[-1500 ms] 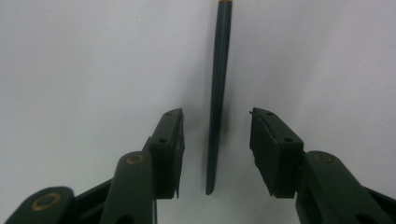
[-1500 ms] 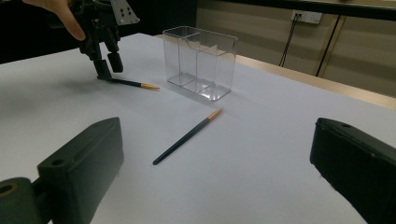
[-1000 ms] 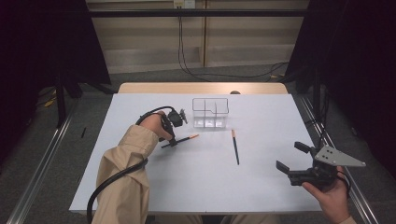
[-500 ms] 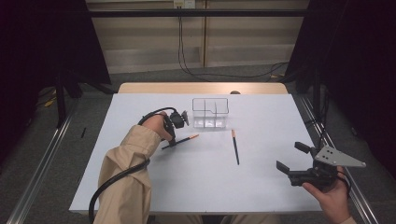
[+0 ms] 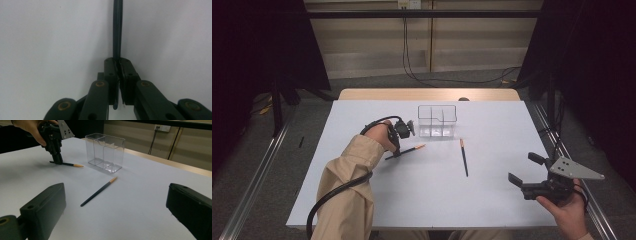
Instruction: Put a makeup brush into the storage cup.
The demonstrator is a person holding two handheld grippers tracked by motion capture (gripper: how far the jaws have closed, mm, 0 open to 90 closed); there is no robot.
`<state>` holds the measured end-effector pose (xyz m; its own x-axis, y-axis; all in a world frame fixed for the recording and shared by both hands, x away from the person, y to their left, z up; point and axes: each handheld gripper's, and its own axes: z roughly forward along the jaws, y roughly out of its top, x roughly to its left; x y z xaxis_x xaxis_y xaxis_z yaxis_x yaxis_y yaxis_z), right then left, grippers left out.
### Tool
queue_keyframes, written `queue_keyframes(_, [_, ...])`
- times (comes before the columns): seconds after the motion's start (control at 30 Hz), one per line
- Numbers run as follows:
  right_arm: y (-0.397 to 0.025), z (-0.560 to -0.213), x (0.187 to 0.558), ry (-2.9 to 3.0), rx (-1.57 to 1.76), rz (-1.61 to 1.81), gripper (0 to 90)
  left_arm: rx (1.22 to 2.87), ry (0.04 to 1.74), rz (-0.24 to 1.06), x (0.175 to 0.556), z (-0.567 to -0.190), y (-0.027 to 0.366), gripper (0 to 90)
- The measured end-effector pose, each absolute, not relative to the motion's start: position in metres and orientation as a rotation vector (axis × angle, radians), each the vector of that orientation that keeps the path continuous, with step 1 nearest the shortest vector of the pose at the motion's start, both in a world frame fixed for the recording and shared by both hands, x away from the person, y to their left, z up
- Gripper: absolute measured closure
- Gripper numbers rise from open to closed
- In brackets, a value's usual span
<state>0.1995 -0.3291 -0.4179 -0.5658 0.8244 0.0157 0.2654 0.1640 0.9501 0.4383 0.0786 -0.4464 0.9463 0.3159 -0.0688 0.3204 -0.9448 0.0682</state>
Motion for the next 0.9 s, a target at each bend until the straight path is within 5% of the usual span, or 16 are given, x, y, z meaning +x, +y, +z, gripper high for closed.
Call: queue_keyframes(0.9, [-0.328, -0.419, 0.201, 1.934, 1.032, 1.405, 1.7, 2.759, 0.560, -0.143, 0.431, -0.439, 0.093, 85.3])
